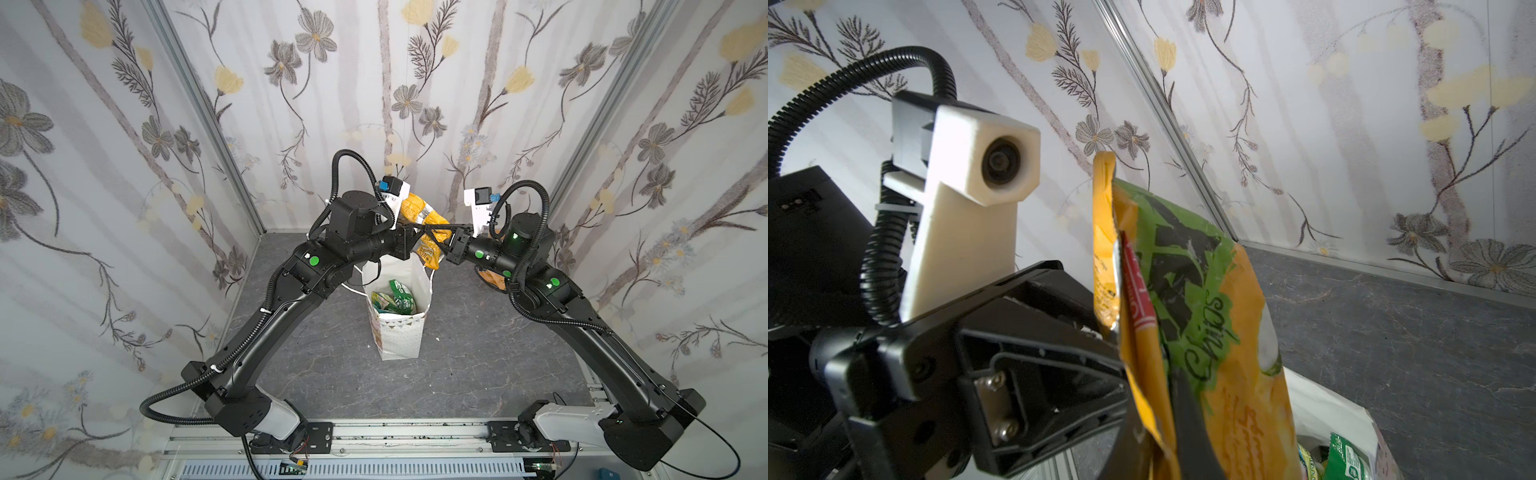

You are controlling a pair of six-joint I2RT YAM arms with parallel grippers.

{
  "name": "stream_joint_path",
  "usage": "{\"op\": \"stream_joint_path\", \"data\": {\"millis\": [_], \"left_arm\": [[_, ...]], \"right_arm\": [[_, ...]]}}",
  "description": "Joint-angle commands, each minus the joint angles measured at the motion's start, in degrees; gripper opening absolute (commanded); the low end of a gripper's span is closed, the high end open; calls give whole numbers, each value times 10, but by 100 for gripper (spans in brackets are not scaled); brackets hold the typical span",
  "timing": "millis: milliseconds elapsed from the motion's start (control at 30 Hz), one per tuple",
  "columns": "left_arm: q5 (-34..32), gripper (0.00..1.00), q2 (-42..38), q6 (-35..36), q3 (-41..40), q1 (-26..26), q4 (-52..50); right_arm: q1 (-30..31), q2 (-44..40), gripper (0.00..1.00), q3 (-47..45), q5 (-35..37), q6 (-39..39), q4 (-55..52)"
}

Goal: Take the snacks out of the paper bag
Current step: Place the snack at the top-right of the table.

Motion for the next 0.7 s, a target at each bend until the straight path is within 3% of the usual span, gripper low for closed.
{"op": "stream_joint_path", "data": {"millis": [0,233,400,667], "left_arm": [[-8,21,0,9,4,1,4],[-15,41,-14,26,-7,1,6],[39,61,-40,59,-42,0,41],[89,83,-57,108,-62,-6,29]], "right_arm": [[1,-5,1,9,2,2,35],[-7,-10,0,27,19,9,36],[-26,-13,0,41,22,30,37],[-81,-25,0,47,8,60,46]]}}
